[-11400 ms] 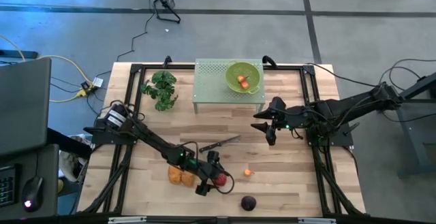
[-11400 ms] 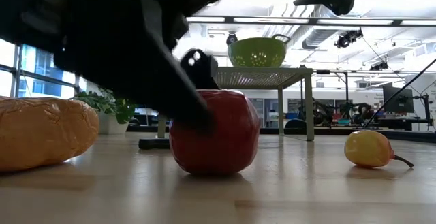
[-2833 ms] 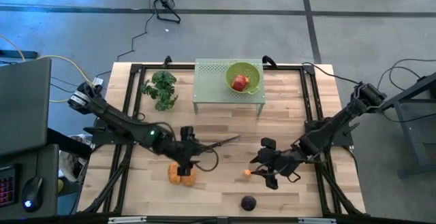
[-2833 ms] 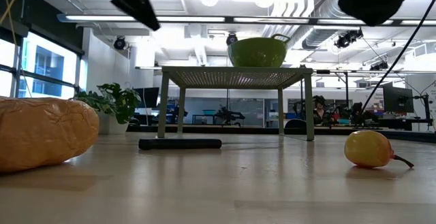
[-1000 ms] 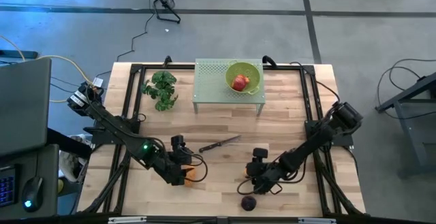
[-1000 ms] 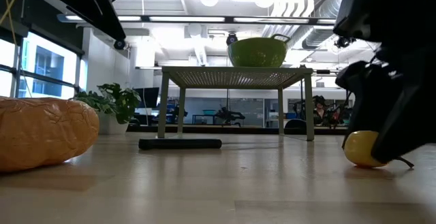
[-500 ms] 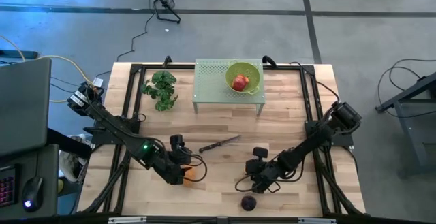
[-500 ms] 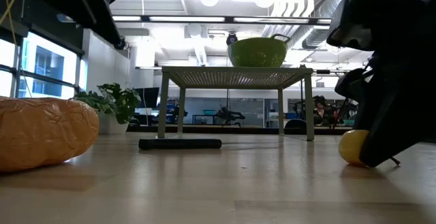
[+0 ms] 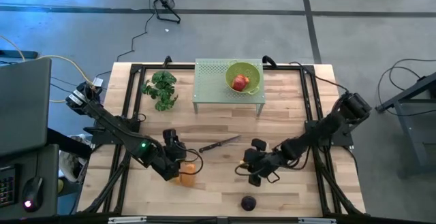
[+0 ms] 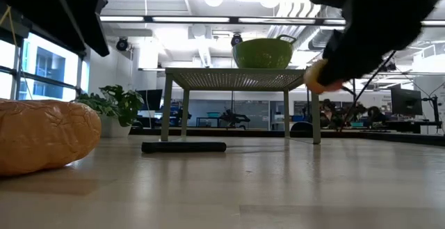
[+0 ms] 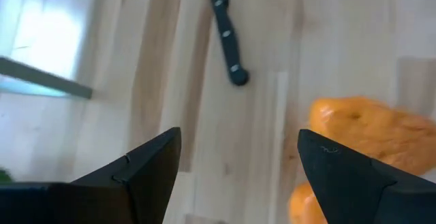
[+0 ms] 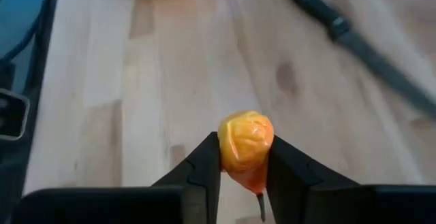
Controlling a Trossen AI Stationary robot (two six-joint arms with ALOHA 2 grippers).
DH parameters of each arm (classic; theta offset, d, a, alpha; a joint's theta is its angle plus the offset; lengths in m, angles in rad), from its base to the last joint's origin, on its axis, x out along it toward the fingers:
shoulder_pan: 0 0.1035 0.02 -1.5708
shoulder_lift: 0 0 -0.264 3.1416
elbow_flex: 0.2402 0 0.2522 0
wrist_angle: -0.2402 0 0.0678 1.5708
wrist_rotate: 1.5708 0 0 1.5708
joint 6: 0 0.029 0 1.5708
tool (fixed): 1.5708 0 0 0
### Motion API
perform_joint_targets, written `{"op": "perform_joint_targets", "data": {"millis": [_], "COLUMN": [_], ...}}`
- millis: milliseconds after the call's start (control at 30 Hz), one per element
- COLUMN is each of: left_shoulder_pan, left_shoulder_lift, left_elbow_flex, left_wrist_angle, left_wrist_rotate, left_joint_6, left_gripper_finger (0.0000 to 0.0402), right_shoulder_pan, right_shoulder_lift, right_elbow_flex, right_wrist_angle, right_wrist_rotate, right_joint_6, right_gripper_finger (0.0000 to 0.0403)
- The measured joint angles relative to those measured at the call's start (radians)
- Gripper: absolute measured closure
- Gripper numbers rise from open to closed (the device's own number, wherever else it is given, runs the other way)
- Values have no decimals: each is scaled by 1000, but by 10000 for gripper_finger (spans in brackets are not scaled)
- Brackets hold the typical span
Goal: Pick & Place Fruit
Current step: Put the orange peach into the green strainer bowl on the shelf
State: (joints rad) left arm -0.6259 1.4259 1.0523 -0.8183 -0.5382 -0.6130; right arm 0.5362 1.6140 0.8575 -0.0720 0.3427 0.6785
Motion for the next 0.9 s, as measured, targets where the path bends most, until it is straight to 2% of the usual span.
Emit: {"op": "perform_joint_targets", "data": {"millis": [467,900], "left_shoulder_pan": [129,228], "left_shoulder_lift": [-116,-117], "left_elbow_flex": [0,0], "left_wrist_angle": [-60,-67], "left_wrist_rotate": [5,25], "left_joint_6": [60,108], "left_gripper_finger": [112,112], "right_shoulder_pan": [-173,-373], "right_shoulder_lift": [-218,-391], "right_elbow_flex": [0,0], "right_wrist_angle": [52,76], "right_wrist_rotate": [26,25], "right_joint_6": [-151,-290], "right_gripper_finger": [314,312]}}
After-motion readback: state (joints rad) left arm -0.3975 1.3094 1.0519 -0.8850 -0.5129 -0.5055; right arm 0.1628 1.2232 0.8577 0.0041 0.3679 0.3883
